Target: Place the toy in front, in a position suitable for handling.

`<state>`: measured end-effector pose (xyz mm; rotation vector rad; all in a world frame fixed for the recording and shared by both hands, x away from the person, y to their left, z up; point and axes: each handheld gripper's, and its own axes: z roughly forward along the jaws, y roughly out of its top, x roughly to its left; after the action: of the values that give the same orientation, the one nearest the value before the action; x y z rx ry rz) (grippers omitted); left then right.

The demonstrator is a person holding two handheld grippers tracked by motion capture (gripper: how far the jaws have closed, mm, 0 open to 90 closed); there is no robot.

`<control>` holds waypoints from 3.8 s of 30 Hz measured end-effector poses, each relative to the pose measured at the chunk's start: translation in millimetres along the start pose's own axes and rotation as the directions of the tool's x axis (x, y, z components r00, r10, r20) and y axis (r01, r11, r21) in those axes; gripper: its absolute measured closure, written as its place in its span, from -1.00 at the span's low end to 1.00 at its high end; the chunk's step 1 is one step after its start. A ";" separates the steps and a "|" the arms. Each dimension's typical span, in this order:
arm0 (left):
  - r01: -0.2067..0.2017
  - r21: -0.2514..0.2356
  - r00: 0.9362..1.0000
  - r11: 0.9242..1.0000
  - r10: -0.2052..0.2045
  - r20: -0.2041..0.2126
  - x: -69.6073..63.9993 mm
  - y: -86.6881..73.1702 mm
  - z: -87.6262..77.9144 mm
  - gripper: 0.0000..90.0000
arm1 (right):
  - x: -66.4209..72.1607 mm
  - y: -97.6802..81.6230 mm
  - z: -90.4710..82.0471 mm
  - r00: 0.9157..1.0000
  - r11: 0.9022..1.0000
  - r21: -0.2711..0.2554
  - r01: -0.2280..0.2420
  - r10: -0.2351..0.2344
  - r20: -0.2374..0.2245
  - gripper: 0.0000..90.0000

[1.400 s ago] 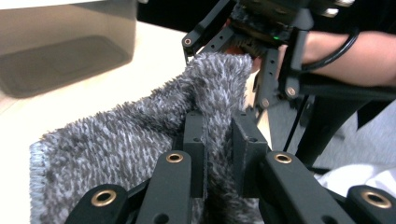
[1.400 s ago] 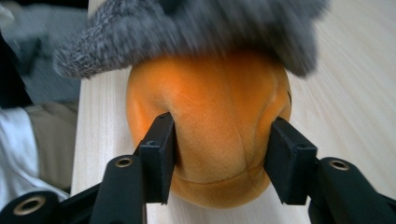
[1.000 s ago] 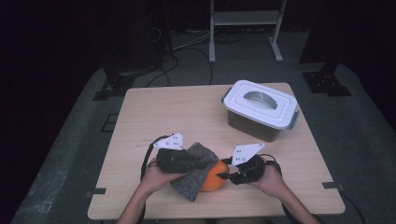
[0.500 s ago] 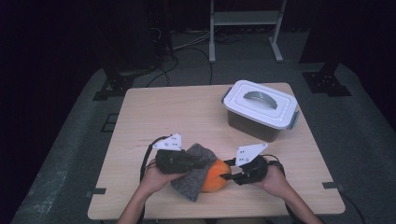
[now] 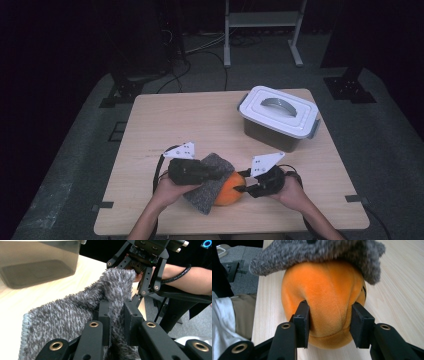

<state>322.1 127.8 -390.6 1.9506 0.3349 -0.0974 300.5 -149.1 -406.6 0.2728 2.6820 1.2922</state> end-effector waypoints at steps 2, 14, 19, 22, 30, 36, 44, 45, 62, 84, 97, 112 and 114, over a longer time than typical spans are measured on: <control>0.016 -0.001 1.000 1.000 -0.016 0.006 3.7 -3.0 -2.1 0.74 | -1.8 -3.0 -1.5 1.000 1.000 0.013 0.012 -0.012 0.002 0.21; -0.003 0.010 1.000 1.000 0.003 0.010 -1.5 5.2 3.5 0.74 | 6.9 2.2 -0.1 0.999 0.998 0.036 0.041 -0.042 0.025 0.20; -0.019 0.042 1.000 0.999 0.018 0.013 -5.0 8.3 11.0 0.75 | 17.1 9.2 4.0 0.995 0.994 0.046 0.096 -0.097 0.023 0.21; -0.005 0.042 1.000 0.999 0.005 0.001 -1.5 5.0 7.8 0.75 | 12.0 4.2 1.5 0.997 0.996 0.042 0.082 -0.083 0.010 0.22; 0.001 0.041 1.000 0.999 -0.001 -0.004 -2.1 2.2 5.8 0.75 | 6.2 2.7 0.2 0.998 0.998 0.039 0.056 -0.056 0.012 0.20; 0.007 0.030 1.000 1.000 -0.007 0.002 -0.7 0.9 3.3 0.75 | -4.2 -5.5 -2.2 1.000 0.999 0.033 0.022 -0.021 -0.017 0.22; 0.036 0.025 0.999 0.999 -0.035 -0.017 5.2 -4.8 1.1 0.75 | -27.5 -24.6 -7.6 0.992 0.992 0.055 -0.116 0.119 -0.051 -0.16; 0.036 0.025 0.999 0.999 -0.035 -0.017 5.3 -4.9 0.8 0.75 | -26.6 -22.3 -8.4 0.992 0.992 0.054 -0.118 0.120 -0.045 -0.23; 0.026 0.038 0.999 0.999 -0.024 -0.035 6.9 -7.1 -2.5 0.75 | -19.6 -20.4 -11.3 0.998 0.998 0.000 -0.067 0.066 -0.015 0.23; 0.043 0.041 0.999 0.998 -0.042 -0.034 11.0 -12.0 -3.5 0.74 | -18.4 -18.9 -17.1 0.997 0.998 -0.006 -0.065 0.065 -0.032 0.17; 0.043 0.028 0.999 0.999 -0.044 0.023 7.7 -8.2 7.8 0.75 | -4.0 11.9 6.6 1.000 0.996 0.086 -0.001 0.001 -0.006 0.06; 0.005 -0.009 1.000 1.000 -0.005 -0.004 8.8 2.1 -18.9 0.75 | -16.5 23.6 17.7 0.995 1.000 -0.029 -0.011 0.008 -0.098 0.21; 0.019 0.005 1.000 1.000 -0.019 -0.015 11.6 -2.0 -18.1 0.75 | -16.9 20.8 19.1 0.995 1.000 -0.022 -0.008 0.006 -0.100 0.19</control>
<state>331.1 147.2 -387.8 1.9543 0.3638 -0.0963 323.1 -125.7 -401.1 0.2211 2.7488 1.3727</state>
